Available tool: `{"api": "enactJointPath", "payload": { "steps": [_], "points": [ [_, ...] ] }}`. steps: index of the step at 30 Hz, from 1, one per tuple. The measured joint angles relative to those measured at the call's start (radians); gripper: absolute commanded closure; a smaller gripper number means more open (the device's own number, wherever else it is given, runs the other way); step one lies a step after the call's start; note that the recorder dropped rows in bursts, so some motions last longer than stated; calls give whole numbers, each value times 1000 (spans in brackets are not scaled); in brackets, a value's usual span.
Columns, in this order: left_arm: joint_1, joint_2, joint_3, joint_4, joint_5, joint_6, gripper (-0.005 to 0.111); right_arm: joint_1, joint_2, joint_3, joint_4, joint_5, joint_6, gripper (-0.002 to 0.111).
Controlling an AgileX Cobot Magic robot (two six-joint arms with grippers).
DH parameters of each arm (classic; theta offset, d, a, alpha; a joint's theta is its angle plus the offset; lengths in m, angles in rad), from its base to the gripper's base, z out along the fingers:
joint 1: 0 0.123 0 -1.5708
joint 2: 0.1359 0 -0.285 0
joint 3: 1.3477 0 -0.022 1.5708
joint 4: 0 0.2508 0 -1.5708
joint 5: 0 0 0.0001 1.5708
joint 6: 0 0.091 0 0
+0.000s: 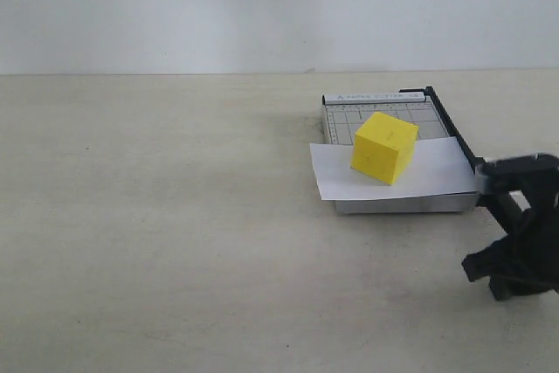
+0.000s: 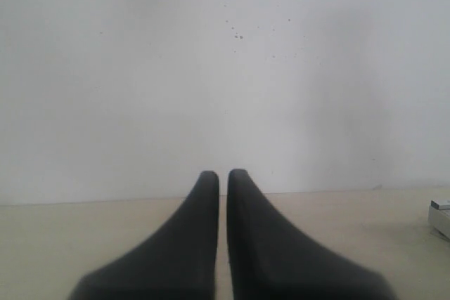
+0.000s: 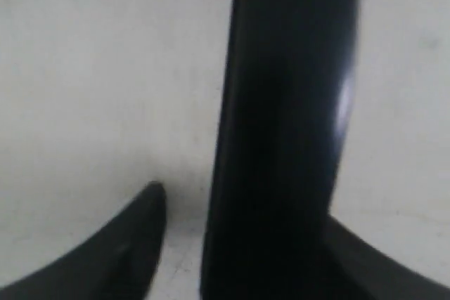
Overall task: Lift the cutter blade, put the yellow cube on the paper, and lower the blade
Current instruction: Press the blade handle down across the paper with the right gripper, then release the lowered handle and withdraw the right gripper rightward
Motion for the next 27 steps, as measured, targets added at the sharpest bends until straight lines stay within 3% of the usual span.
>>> {"api": "enactJointPath", "payload": {
  "steps": [5, 12, 24, 27],
  "points": [
    [0, 0, 0, 0, 0, 0, 102, 0, 0, 4, -3, 55, -22, 42],
    [0, 0, 0, 0, 0, 0, 102, 0, -66, 9, -3, 57, -43, 42],
    [0, 0, 0, 0, 0, 0, 102, 0, -376, 9, -6, 31, -50, 43],
    [0, 0, 0, 0, 0, 0, 102, 0, -461, 9, 4, 33, -52, 55]
  ]
}}
